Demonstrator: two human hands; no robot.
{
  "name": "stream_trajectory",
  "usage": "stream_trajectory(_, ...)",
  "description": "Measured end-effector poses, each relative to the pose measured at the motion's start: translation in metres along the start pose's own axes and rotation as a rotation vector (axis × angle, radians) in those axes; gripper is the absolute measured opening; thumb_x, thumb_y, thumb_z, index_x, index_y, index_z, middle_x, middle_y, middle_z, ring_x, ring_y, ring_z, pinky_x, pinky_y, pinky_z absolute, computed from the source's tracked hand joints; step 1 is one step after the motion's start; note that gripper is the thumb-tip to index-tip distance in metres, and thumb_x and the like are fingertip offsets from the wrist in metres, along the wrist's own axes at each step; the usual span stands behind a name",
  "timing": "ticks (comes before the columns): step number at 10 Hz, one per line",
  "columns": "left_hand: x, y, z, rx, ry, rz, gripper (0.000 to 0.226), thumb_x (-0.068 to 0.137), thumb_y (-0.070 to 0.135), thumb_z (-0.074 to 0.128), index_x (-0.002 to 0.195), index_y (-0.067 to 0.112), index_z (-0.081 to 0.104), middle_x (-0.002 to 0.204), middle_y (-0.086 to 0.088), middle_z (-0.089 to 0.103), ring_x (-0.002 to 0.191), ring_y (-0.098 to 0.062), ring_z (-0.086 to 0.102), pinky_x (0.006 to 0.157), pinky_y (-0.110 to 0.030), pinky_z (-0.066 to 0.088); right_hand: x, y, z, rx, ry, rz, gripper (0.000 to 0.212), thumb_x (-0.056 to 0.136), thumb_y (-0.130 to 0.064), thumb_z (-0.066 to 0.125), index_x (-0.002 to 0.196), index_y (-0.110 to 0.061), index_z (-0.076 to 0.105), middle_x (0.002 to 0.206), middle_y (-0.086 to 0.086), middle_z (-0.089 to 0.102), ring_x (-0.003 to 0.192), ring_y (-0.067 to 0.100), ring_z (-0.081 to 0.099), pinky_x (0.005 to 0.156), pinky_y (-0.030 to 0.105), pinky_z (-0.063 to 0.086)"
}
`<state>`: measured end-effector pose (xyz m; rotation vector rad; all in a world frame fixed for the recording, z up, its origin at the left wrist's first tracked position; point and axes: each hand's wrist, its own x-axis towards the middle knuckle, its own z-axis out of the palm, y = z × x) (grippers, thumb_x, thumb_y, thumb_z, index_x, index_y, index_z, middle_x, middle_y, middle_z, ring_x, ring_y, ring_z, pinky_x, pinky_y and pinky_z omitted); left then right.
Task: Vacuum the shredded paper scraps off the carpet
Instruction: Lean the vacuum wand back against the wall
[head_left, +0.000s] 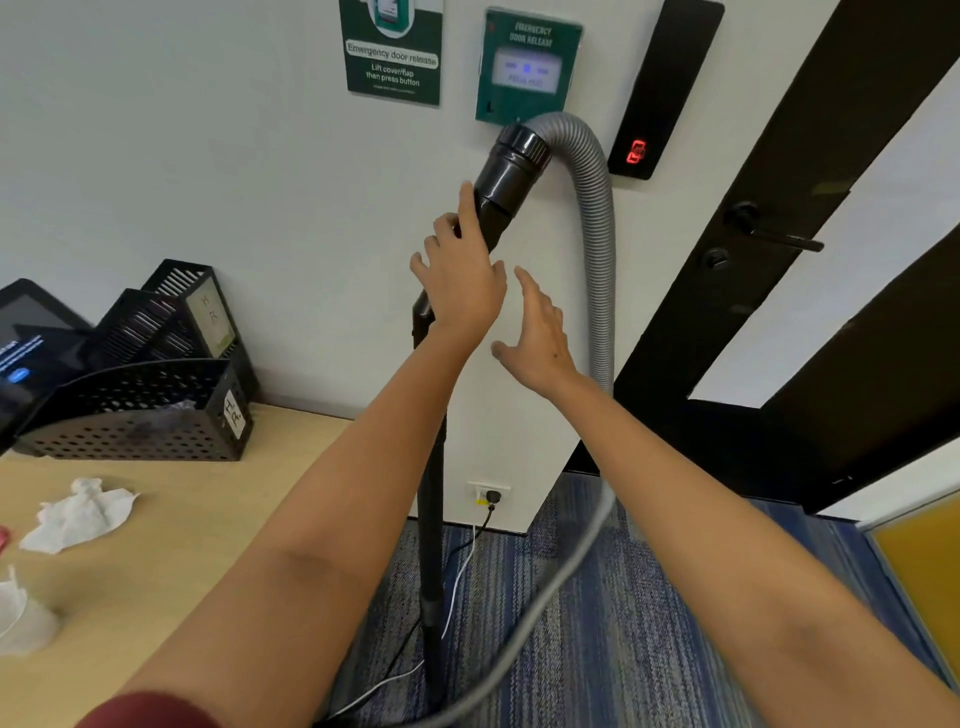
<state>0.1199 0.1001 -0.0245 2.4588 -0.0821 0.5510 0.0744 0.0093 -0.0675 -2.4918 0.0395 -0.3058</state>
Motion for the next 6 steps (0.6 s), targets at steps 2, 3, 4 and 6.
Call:
stream_trajectory(2, -0.004, 0.012, 0.001, 0.003, 0.204, 0.152, 0.072, 0.086, 0.018, 0.063, 0.148, 0.019, 0.026, 0.147, -0.013, 0.033, 0.137, -0.029, 0.031, 0.113, -0.053, 0.012, 0.002, 0.007, -0.003, -0.013, 0.027, 0.0, 0.087, 0.085, -0.013, 0.067, 0.151, -0.02, 0.011, 0.153, 0.005, 0.025, 0.136, 0.028, 0.027, 0.107, 0.048, 0.031)
stream_trajectory(3, -0.017, 0.012, 0.013, -0.004, 0.33, 0.383, 0.057, 0.075, 0.01, 0.069, 0.129, 0.014, 0.054, 0.131, -0.016, 0.053, 0.122, -0.031, 0.049, 0.109, -0.058, 0.02, 0.001, 0.016, -0.005, -0.045, 0.048, 0.008, 0.082, 0.086, -0.02, 0.066, 0.15, -0.02, 0.016, 0.149, 0.006, 0.032, 0.133, 0.026, 0.032, 0.105, 0.045, 0.033)
stream_trajectory(4, -0.039, 0.013, 0.035, -0.057, 0.285, 0.538, 0.037, 0.079, 0.011, 0.061, 0.116, 0.009, 0.062, 0.117, -0.016, 0.061, 0.111, -0.031, 0.058, 0.106, -0.057, 0.032, -0.003, 0.028, -0.004, -0.118, 0.058, 0.032, 0.053, 0.085, -0.045, 0.052, 0.132, -0.022, 0.041, 0.125, 0.003, 0.053, 0.115, 0.025, 0.05, 0.09, 0.044, 0.047)
stream_trajectory(6, -0.082, 0.027, 0.067, -0.151, -0.176, 0.408, 0.032, 0.095, 0.01, 0.045, 0.126, 0.01, 0.055, 0.129, -0.009, 0.054, 0.117, -0.022, 0.048, 0.085, -0.033, 0.045, -0.045, 0.073, -0.029, -0.172, 0.078, 0.116, 0.049, 0.09, -0.02, 0.057, 0.138, -0.017, 0.043, 0.139, 0.008, 0.045, 0.127, 0.028, 0.04, 0.096, 0.041, 0.035)
